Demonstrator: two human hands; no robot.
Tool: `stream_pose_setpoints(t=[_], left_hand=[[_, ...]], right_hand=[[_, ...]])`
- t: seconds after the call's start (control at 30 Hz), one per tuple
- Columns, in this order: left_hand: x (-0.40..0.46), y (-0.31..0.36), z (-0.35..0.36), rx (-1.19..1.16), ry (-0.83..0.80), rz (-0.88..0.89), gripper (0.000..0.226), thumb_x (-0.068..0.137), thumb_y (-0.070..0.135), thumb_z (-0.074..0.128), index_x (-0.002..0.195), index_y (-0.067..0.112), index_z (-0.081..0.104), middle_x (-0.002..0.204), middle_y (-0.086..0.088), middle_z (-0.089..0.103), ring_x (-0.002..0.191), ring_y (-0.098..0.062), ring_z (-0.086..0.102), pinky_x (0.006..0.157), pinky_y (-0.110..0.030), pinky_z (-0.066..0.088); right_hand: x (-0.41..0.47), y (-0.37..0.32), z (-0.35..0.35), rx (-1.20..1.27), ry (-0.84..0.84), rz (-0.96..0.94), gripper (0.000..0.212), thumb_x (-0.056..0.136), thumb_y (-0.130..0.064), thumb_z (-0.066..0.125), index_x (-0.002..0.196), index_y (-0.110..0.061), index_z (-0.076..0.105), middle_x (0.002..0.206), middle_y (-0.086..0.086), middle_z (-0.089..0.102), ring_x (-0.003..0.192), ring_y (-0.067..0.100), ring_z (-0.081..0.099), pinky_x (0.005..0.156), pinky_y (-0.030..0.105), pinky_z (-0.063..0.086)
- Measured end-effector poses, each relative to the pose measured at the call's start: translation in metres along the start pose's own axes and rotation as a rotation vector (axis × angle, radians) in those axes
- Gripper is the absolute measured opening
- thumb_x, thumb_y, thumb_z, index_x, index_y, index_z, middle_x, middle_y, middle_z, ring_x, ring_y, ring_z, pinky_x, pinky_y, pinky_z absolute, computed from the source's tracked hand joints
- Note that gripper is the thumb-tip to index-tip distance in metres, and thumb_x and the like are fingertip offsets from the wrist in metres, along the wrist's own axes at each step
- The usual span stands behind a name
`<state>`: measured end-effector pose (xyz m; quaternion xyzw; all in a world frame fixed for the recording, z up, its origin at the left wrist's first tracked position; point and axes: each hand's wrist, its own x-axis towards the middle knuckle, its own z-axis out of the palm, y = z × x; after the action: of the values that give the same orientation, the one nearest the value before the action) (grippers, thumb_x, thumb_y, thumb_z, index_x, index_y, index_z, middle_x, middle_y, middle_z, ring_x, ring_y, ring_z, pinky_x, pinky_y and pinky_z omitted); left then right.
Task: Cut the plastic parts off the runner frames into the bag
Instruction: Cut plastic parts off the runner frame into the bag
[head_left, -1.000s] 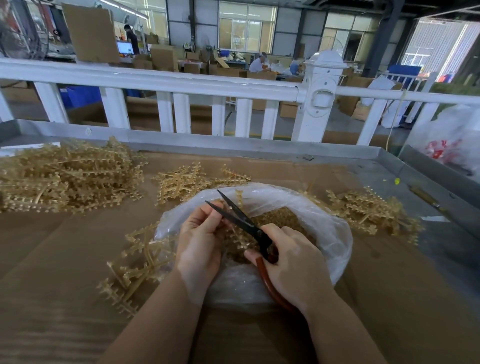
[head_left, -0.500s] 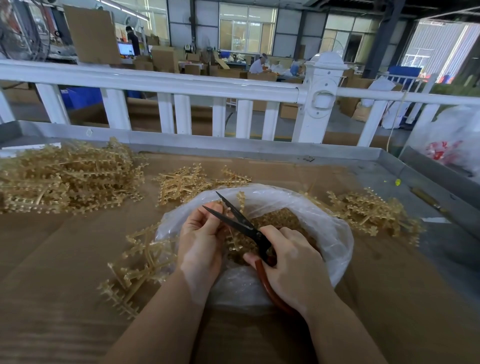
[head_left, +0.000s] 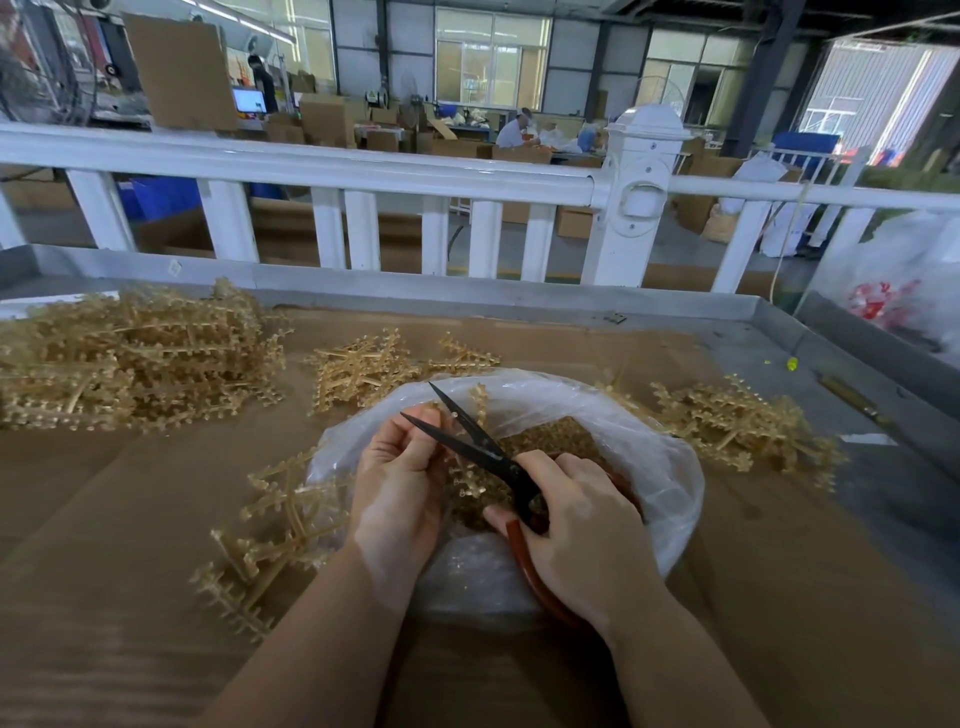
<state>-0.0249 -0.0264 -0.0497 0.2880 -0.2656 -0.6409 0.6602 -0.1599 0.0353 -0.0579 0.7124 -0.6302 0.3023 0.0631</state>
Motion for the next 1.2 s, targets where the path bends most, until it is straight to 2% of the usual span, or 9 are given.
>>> stream_pose_setpoints(t=[0.17,0.37,0.53,0.7,0.93,1.1,1.2], left_hand=[[0.0005,0.001,0.0003,-0.023,0.022,0.008,0.022,0.094,0.0,0.047,0.077,0.01,0.058,0.062,0.002,0.064,0.054,-0.005,0.06,0.054,-0.015,0.051],[-0.0004,0.0029,-0.0006,-0.017,-0.047,-0.01,0.027,0.094,-0.005,0.041,0.078,0.009,0.057,0.061,0.002,0.065,0.053,-0.005,0.062,0.051,-0.015,0.051],[-0.0013,0.0039,-0.0018,0.002,-0.094,-0.035,0.027,0.094,-0.004,0.042,0.078,0.01,0.058,0.066,-0.001,0.066,0.058,-0.008,0.064,0.056,-0.018,0.054],[-0.0034,0.0023,-0.0016,0.047,-0.126,-0.053,0.024,0.094,-0.001,0.043,0.079,0.01,0.059,0.07,-0.004,0.064,0.06,-0.011,0.061,0.059,-0.021,0.054],[-0.003,0.0025,-0.0023,0.054,-0.136,-0.078,0.019,0.094,-0.002,0.042,0.083,0.007,0.055,0.076,-0.009,0.059,0.061,-0.012,0.059,0.061,-0.022,0.055],[-0.0024,0.0017,-0.0033,0.029,-0.128,-0.085,0.018,0.092,-0.002,0.045,0.082,0.007,0.057,0.071,-0.006,0.063,0.058,-0.01,0.06,0.06,-0.021,0.055],[-0.0017,0.002,-0.0046,0.009,-0.141,-0.095,0.009,0.084,0.003,0.052,0.081,0.006,0.06,0.068,-0.005,0.064,0.057,-0.01,0.06,0.06,-0.02,0.054]], right_hand=[[-0.0003,-0.0001,0.0005,0.014,0.01,-0.001,0.042,0.081,-0.059,0.049,0.109,-0.028,0.058,0.091,-0.008,0.061,0.09,0.015,0.056,0.074,0.026,0.049],[0.0007,-0.0006,0.0028,0.0,0.024,0.003,0.038,0.082,-0.058,0.05,0.107,-0.029,0.057,0.089,-0.009,0.06,0.087,0.014,0.055,0.071,0.024,0.046],[0.0006,-0.0013,0.0024,0.011,0.037,-0.005,0.035,0.083,-0.056,0.052,0.104,-0.028,0.058,0.086,-0.008,0.061,0.084,0.014,0.057,0.07,0.024,0.046],[0.0018,-0.0038,-0.0007,0.032,0.058,-0.031,0.039,0.084,-0.059,0.041,0.098,-0.027,0.059,0.077,-0.011,0.059,0.073,0.009,0.056,0.064,0.018,0.043],[0.0033,-0.0054,-0.0003,0.029,0.07,-0.035,0.037,0.084,-0.057,0.045,0.096,-0.026,0.06,0.073,-0.011,0.059,0.066,0.008,0.055,0.058,0.019,0.043],[0.004,-0.006,-0.0002,0.025,0.069,-0.04,0.034,0.084,-0.056,0.048,0.094,-0.025,0.06,0.07,-0.01,0.059,0.062,0.007,0.054,0.055,0.017,0.042],[0.0037,-0.0064,-0.0002,0.026,0.057,-0.039,0.032,0.084,-0.054,0.053,0.094,-0.024,0.06,0.069,-0.009,0.058,0.06,0.008,0.054,0.054,0.017,0.041]])
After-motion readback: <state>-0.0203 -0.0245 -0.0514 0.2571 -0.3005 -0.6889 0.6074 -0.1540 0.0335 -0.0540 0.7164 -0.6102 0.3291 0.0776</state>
